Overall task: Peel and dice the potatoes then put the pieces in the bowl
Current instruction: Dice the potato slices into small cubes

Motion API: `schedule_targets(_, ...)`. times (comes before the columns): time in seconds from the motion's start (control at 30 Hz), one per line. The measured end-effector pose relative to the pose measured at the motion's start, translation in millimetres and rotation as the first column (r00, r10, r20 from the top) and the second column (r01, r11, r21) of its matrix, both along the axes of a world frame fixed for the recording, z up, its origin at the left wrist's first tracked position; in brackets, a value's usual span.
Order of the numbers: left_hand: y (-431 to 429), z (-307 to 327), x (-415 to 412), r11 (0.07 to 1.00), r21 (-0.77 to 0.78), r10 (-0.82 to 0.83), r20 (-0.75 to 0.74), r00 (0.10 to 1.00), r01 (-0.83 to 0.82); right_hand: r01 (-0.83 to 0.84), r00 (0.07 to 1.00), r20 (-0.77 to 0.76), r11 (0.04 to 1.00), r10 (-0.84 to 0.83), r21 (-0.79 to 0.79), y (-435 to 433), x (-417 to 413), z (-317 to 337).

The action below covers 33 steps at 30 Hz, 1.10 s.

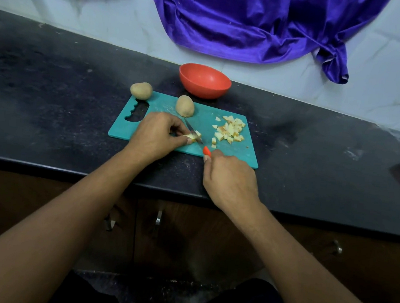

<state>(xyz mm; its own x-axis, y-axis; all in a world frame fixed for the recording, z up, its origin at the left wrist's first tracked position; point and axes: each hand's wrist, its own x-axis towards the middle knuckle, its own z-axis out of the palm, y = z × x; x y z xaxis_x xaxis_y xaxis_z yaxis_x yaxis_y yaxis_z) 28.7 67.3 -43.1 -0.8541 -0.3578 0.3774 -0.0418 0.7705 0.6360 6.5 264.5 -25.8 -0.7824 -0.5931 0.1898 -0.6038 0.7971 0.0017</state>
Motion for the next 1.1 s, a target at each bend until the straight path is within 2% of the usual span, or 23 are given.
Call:
schedule_targets(0.13,0,0,0,1.0,0.01,-0.003,0.004,1.0,0.003,-0.022,1.0,0.017,1.0,0.022,0.017,-1,0,2)
schedule_targets(0.6,4,4,5,1.0,0.014,0.006,0.002,1.0,-0.006,0.051,0.995,0.075,0.989,-0.062,0.142,-13,1,13)
schedule_targets(0.73,3,3,6,1.0,0.018,0.007,0.003,1.0,-0.007,0.105,0.985,0.132,0.994,-0.108,0.028,-6,-4,8)
schedule_targets(0.8,3,4,8,1.0,0.01,0.0,0.001,1.0,0.0,0.103,0.99,0.099,0.995,-0.101,-0.012,-3,-4,5)
schedule_targets(0.97,2,5,8,1.0,0.024,-0.008,0.021,1.0,0.007,0.017,1.0,0.023,1.0,-0.017,-0.014,1,0,1)
schedule_targets(1.1,3,6,8,1.0,0.017,-0.003,0.014,1.0,0.003,-0.015,1.0,0.026,1.0,0.015,0.006,2,-1,1)
